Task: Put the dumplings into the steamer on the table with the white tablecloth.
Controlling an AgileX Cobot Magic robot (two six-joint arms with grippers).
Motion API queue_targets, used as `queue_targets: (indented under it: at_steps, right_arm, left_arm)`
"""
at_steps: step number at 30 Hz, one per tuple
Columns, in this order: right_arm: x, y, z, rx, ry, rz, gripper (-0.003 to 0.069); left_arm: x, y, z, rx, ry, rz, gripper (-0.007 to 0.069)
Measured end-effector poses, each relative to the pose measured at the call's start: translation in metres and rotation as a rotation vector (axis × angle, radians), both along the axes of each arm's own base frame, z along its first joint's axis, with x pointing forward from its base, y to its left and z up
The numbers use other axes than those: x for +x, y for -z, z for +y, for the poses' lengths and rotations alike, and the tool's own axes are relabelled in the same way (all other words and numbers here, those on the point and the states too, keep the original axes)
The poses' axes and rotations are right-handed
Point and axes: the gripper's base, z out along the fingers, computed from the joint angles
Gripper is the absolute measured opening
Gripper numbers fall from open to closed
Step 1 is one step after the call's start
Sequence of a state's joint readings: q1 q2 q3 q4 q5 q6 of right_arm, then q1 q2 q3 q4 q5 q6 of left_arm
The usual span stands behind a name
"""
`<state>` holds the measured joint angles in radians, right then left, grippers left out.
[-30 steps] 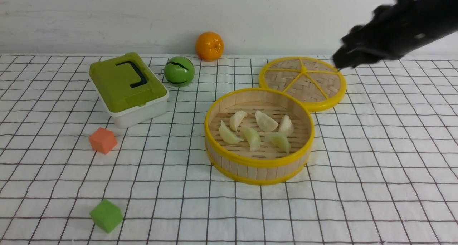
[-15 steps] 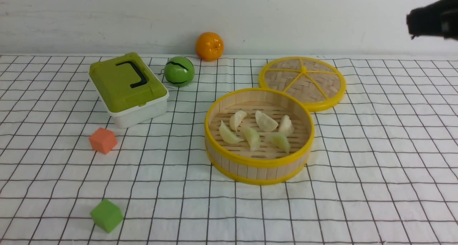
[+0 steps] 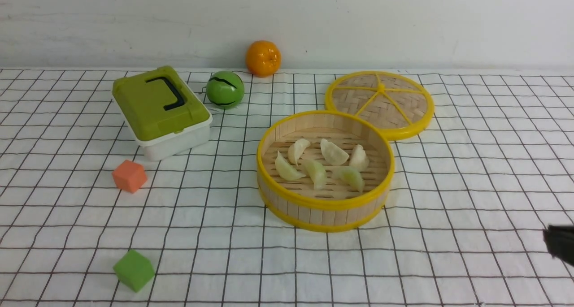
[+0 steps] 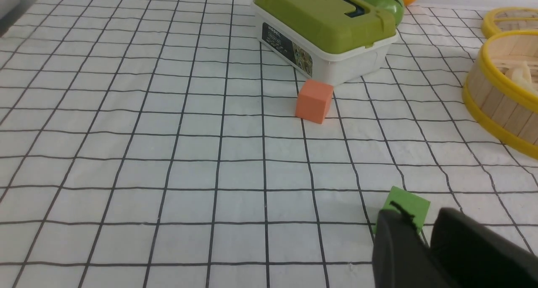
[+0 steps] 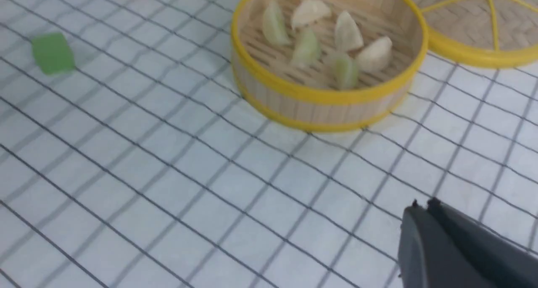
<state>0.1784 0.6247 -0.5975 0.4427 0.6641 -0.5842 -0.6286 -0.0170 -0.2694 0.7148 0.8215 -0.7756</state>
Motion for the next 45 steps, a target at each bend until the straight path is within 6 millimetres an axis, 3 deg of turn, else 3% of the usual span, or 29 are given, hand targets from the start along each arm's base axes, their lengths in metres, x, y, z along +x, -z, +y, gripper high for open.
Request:
queue_targets:
  at_steps: [3,10,16,21,30,36,45]
  right_arm:
    - [-0.014,0.022,-0.011,-0.091,0.051,-0.048,-0.0007]
    - [-0.020,0.049,-0.022,-0.012,0.206,-0.189,-0.0007]
    - [-0.028,0.092,-0.032,0.089,0.307,-0.507,-0.0004]
    - [-0.038,0.101,-0.035,0.103,0.325,-0.586,-0.0004]
    - [-0.050,0.118,-0.039,0.100,0.398,-0.441,-0.0004]
    - [-0.058,0.136,-0.041,0.120,0.457,-0.239,-0.0004]
    - [-0.058,0.137,-0.041,0.152,0.482,-0.203,-0.0001]
  left_arm:
    - [0.000,0.000,0.000,0.000,0.000,0.000,0.0131]
    - [0.000,0.000,0.000,0.000,0.000,0.000,0.0137]
    - [0.000,0.000,0.000,0.000,0.000,0.000,0.0146]
    - [0.000,0.000,0.000,0.000,-0.001,0.001,0.0153]
    - [0.000,0.000,0.000,0.000,-0.001,0.001,0.0164]
    - [0.000,0.000,0.000,0.000,-0.001,0.001,0.0169]
    - [0.000,0.000,0.000,0.000,-0.001,0.001,0.0183]
